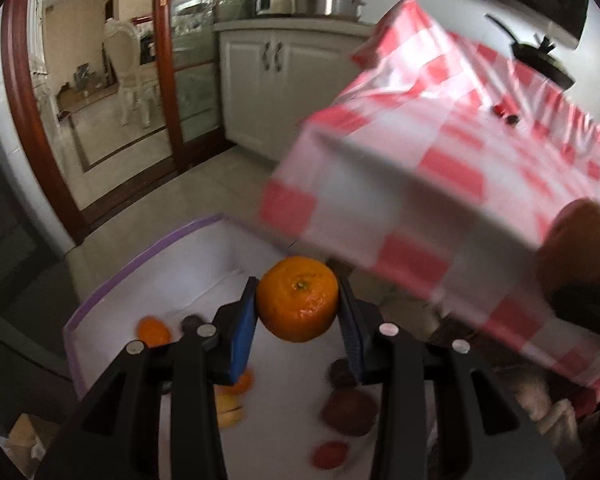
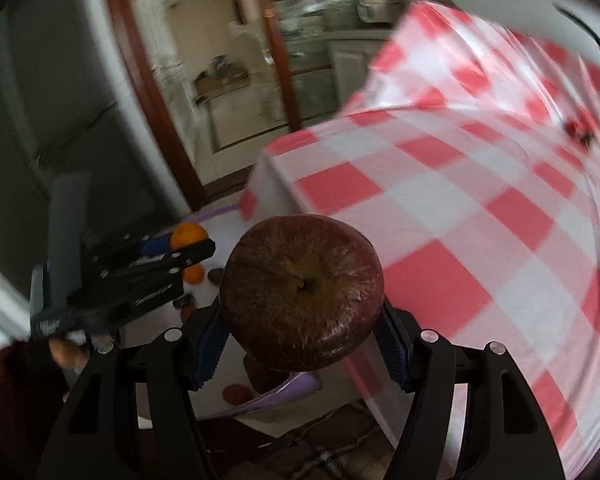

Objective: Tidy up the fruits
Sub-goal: 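Carry the orange and red apple with both grippers over the white box, then open the left gripper dropping the orange while the right releases the apple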

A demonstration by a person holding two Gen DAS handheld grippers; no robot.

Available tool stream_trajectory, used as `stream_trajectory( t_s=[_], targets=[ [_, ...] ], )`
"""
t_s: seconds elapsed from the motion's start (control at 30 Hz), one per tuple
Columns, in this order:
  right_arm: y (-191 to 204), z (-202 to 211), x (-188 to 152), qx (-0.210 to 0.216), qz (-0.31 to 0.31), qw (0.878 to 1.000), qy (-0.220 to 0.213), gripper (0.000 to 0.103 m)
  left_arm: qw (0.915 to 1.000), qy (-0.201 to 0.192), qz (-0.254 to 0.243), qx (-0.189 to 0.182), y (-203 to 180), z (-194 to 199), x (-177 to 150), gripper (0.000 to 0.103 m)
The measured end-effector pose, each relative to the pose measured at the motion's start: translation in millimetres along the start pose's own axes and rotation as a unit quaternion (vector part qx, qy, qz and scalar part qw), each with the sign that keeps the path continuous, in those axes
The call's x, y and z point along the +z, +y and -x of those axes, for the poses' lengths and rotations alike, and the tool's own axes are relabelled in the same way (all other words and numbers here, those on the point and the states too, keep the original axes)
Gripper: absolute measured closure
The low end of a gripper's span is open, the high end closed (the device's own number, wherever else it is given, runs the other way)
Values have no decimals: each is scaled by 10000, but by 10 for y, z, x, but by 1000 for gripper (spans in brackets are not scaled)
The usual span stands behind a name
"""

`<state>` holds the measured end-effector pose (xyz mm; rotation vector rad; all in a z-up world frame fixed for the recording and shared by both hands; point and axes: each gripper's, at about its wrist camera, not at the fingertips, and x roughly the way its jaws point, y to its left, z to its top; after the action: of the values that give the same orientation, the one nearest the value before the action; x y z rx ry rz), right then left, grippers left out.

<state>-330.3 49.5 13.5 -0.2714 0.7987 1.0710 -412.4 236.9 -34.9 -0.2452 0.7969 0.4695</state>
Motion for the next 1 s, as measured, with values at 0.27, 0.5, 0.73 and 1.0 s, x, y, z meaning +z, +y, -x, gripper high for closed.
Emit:
stream_trajectory(
  t_s=[0.27, 0.5, 0.73, 1.0],
  targets=[
    [569, -532, -245, 421, 1011, 9894, 951, 38, 9966, 720, 191, 361, 351, -299, -363, 64],
    [1043, -1146, -503, 587, 1911, 9614, 1893, 38, 9847, 1556, 374, 691, 613, -552, -690, 64],
    [1360, -1562, -732, 821, 2610, 9287, 2504, 38, 9702, 2131, 717, 907, 876, -714, -902, 64],
    [1340, -1615, -749, 904, 2618, 9261, 2563, 33, 9698, 2114, 797, 924, 895, -701, -876, 50]
  ],
)
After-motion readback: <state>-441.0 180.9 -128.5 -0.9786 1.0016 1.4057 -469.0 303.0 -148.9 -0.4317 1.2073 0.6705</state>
